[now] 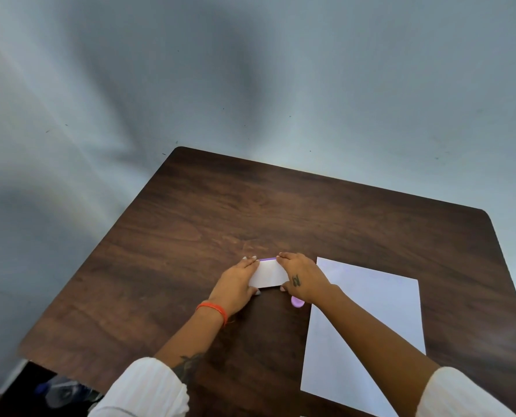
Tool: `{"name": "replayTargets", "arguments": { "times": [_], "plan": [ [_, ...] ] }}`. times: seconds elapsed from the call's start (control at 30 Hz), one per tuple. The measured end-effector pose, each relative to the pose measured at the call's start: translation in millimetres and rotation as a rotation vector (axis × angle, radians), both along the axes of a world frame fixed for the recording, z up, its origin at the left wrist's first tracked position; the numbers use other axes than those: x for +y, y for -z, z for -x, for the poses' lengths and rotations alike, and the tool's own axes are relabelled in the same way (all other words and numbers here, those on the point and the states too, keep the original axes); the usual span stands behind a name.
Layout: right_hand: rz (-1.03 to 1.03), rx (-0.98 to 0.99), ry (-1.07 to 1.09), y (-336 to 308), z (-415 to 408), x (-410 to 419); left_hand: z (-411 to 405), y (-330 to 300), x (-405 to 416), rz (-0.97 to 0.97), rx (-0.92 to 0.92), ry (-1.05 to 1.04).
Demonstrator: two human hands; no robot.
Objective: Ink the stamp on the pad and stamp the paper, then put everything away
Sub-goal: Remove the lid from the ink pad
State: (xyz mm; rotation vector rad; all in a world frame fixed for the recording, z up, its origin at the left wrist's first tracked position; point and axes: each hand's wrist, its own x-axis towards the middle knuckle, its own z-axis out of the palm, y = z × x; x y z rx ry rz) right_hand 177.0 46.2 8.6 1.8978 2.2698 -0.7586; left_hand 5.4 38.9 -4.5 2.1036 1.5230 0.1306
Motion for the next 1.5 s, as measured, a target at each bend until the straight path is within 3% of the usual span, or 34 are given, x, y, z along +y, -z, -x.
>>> {"name": "replayTargets", "arguments": {
  "times": [0.37,0.7,1.13,1.5],
  "plan": [
    [-0.045,0.071,-0.001,-4,-6,0,2,-4,5,-0.002,-0.036,-0.025],
    [-0.214,0.214,-0.113,-26,21,10,44,-28,5,-0.173,-0.089,-0.090],
    [-0.109,0.096,-0.363,6,73,-12,98,2,-42,-0.024,-0.040,-0.211],
    [-0.072,0.190,-0.300,8,70,-16,93,1,-40,-0.025,-0.038,-0.187]
  ]
}}
